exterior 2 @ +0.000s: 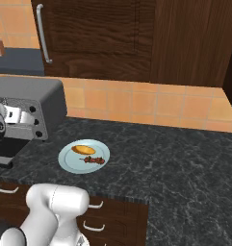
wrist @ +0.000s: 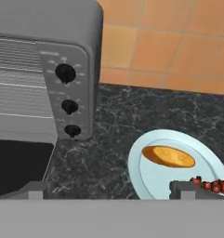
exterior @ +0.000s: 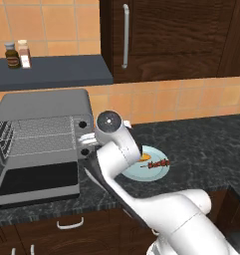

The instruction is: Pick up the kebab skewer and baguette bread, and place them inside the toaster oven. Close the toaster oven door and start by setting the timer.

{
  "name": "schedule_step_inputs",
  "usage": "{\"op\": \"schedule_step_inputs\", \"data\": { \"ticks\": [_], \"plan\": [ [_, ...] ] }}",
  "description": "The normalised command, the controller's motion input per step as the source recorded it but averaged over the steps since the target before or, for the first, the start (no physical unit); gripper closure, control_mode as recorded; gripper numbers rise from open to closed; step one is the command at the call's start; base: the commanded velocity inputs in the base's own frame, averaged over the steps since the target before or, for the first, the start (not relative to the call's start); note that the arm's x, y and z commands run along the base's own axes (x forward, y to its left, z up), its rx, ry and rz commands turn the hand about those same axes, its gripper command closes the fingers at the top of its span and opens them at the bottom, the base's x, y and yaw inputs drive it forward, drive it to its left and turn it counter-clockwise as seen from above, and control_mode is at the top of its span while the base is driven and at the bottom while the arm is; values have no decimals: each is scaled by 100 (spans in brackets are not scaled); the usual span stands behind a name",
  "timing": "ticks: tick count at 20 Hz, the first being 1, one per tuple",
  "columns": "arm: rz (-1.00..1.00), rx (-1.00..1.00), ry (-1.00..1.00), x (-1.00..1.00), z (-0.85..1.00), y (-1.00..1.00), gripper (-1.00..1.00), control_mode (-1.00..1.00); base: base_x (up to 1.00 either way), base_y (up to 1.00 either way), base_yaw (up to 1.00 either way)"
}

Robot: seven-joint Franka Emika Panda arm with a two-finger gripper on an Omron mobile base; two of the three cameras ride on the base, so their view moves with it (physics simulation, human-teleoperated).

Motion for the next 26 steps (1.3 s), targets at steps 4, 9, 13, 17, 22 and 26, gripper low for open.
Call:
{"op": "schedule_step_inputs", "data": {
  "ticks": [4, 9, 13, 17, 22, 26],
  "plan": [
    [-10, 21, -18, 27, -52, 100, -100, -100, 0, 0, 0],
    [-3, 19, -7, 33, -41, 100, -100, -100, 0, 0, 0],
    [-2, 3, -18, 39, -10, 100, -100, -100, 0, 0, 0],
    [-12, 4, -4, 70, -1, 100, -100, -100, 0, 0, 0],
    [-12, 0, -1, 57, -9, 100, -100, -100, 0, 0, 0],
    [-8, -1, 2, 35, -37, 84, -100, -100, 0, 0, 0]
  ]
}}
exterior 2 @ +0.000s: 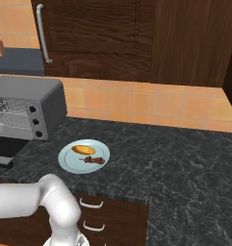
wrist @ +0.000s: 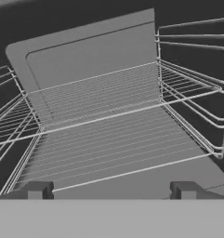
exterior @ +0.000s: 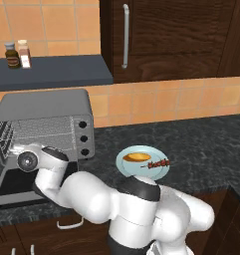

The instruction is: Pick up the kebab skewer and baguette bread, and place them inside the toaster oven. Close the toaster oven door and start by setting the timer.

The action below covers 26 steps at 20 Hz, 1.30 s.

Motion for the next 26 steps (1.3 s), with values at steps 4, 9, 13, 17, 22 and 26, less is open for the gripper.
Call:
{"op": "schedule_step_inputs", "data": {
  "ticks": [4, 9, 13, 17, 22, 26],
  "plan": [
    [-2, -4, 4, 58, -25, 40, -100, -100, 0, 0, 0],
    [0, -12, 10, 64, -30, 10, -100, -100, 0, 0, 0],
    [0, -10, 6, 50, -45, 12, -100, -100, 0, 0, 0],
    [0, -7, 0, 42, -34, 7, -100, -100, 0, 0, 0],
    [0, -3, 0, 14, -43, 11, -100, -100, 0, 0, 0],
    [0, 0, 0, 21, -15, 1, -100, -100, 0, 0, 0]
  ]
}}
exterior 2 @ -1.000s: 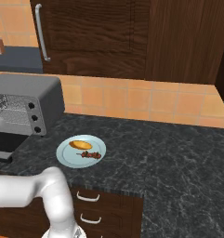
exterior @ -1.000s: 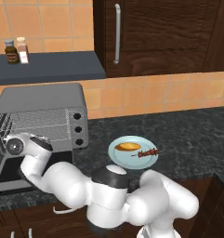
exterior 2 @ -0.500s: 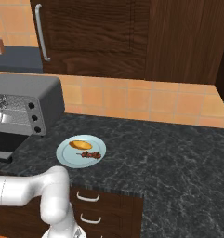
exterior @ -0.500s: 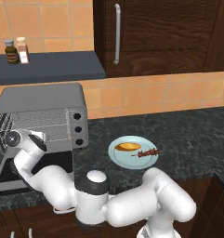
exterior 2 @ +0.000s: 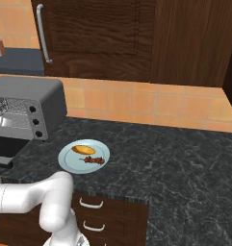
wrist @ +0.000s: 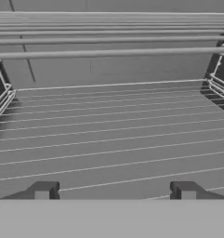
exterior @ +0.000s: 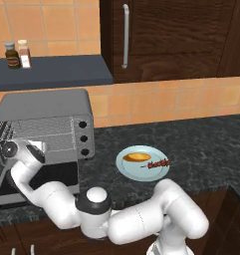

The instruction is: Pick up the kebab skewer and baguette bread, and place them inside the toaster oven. Close the toaster oven door and start by setting the timer.

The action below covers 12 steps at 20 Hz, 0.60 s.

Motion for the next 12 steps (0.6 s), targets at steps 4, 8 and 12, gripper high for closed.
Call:
{"op": "schedule_step_inputs", "data": {
  "ticks": [4, 8, 12],
  "plan": [
    [0, -2, 3, -4, -52, 0, -100, -100, 0, 0, 0],
    [0, -3, 10, -58, -62, 0, -100, -100, 0, 0, 0],
    [0, -4, 9, -97, -54, -4, -100, -100, 0, 0, 0]
  ]
}}
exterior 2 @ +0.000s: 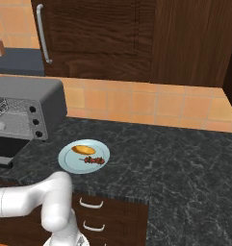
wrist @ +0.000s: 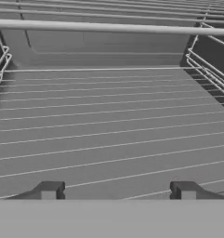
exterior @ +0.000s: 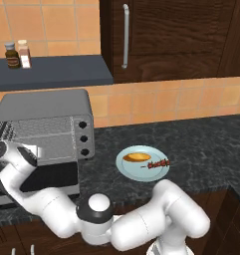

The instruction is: Pick up the kebab skewer and baguette bread, and place them inside the toaster oven. Close the toaster oven door and start by setting the timer.

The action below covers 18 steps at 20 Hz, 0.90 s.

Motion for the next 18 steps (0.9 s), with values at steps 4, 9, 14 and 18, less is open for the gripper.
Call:
{"op": "schedule_step_inputs", "data": {
  "ticks": [4, 9, 14, 18],
  "plan": [
    [0, -1, 19, -100, -47, -8, -100, -100, 0, 0, 0],
    [0, 0, 27, -100, -24, -8, -100, -100, 0, 0, 0],
    [0, 0, 26, -98, -19, -10, -100, -100, 0, 0, 0],
    [0, 0, 13, -64, 87, -70, -100, -100, 0, 0, 0]
  ]
}}
